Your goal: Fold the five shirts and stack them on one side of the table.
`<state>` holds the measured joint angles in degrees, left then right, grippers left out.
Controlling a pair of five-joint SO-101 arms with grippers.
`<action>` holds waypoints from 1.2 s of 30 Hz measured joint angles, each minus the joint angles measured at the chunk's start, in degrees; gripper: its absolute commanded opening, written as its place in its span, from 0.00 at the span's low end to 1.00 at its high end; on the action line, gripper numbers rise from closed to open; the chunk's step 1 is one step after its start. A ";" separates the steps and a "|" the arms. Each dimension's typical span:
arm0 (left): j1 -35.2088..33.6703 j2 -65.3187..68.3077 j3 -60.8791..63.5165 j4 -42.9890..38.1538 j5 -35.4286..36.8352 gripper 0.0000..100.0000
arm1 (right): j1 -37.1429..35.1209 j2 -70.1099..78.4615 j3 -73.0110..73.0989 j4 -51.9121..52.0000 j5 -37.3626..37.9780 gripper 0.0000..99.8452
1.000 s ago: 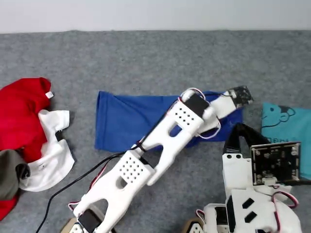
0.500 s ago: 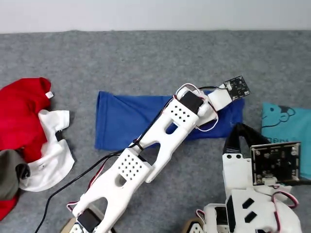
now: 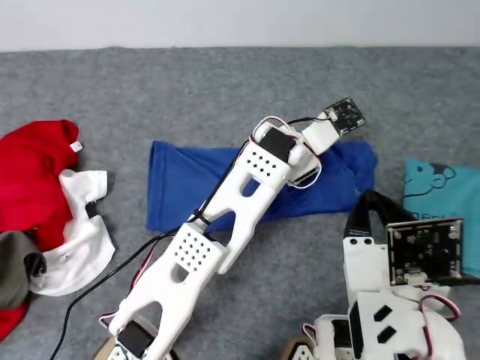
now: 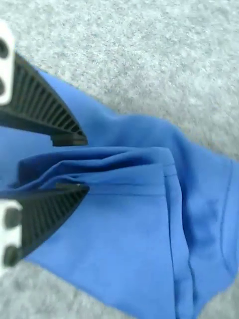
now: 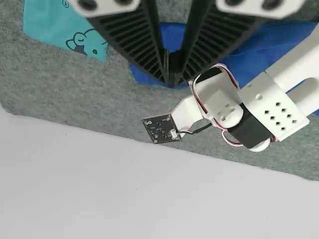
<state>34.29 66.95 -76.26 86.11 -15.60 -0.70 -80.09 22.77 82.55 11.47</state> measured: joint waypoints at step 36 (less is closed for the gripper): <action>0.00 -2.55 1.14 13.01 6.24 0.12 | -0.26 -0.26 4.04 5.45 0.00 0.01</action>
<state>34.29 64.40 -75.12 99.12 -9.36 -0.97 -80.35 26.81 88.00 11.47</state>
